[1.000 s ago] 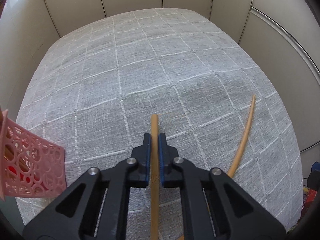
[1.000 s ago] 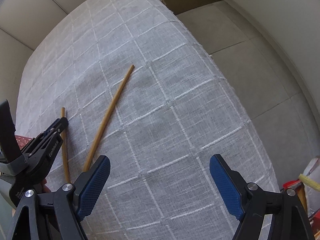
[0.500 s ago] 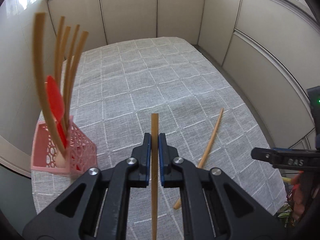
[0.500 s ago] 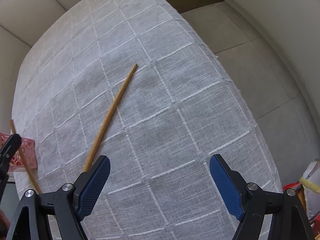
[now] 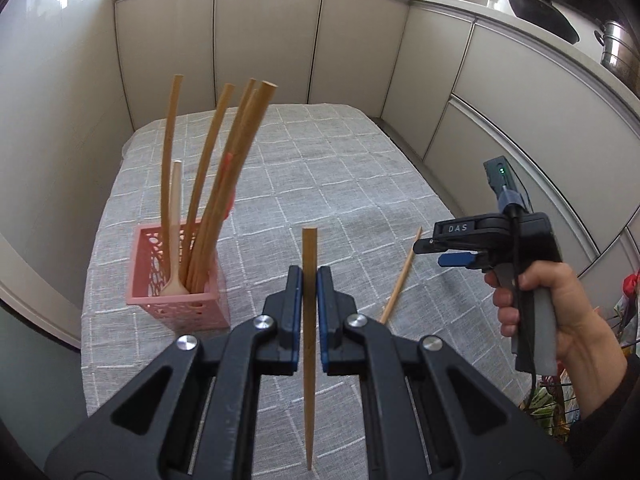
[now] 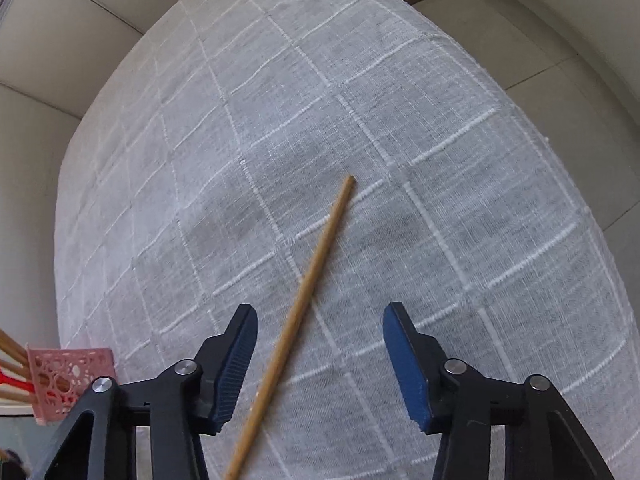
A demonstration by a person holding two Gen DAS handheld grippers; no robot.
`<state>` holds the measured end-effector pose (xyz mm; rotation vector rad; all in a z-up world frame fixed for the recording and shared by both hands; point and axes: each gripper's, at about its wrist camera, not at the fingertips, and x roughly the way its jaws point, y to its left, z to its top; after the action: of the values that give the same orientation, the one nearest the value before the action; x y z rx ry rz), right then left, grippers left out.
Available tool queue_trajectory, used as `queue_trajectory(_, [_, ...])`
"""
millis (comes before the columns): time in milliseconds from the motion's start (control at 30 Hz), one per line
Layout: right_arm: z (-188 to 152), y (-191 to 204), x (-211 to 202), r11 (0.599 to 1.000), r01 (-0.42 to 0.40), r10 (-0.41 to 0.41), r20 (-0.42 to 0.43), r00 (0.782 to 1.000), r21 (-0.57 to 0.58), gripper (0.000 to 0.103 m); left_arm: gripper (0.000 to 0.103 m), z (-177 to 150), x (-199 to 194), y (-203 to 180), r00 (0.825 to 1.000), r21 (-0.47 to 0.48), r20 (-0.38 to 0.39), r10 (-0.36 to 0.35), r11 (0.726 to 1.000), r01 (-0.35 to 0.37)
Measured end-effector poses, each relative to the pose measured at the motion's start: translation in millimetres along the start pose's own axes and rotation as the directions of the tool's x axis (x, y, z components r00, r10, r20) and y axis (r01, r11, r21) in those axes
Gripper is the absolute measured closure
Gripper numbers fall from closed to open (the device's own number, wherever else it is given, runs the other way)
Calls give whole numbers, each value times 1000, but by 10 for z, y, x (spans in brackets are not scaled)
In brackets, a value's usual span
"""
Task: Organize utensils
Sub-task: 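Grasp the last chopstick with the right tool while the left tool holds its own upright, then lower both held chopsticks into the pink basket and open both tools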
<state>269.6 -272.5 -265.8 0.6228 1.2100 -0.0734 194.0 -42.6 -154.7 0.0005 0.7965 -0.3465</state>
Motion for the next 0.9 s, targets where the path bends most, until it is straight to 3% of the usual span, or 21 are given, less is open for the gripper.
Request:
queue_trajectory(233, [197,181,251,994,105,-104,40,994,-19,68,95,-55,-43,182,1000,-22,-7,7,1000,-7])
queue_trajectory(433, [230,345,311,970,226,-216,111,970,-92,89,95,-59,-61,289,1000,-38,-11,18,999,-18])
queue_trajectory(600, [108,329,268,965,240,-227,126,966,-105,98,95,-78,-91,372,999,-59,-18,40,997,-41])
queue_trajectory(733, [-5,329,158,970,215,-203,110,973,-111,98,95,-64,-112,400,999,-67,-14,46,997,-47])
queue_trajectory(900, [-210,442,-144,967,202,-178,154,972,-158,98,95,-77,-195,405,999,-59,-4,54,997,-54])
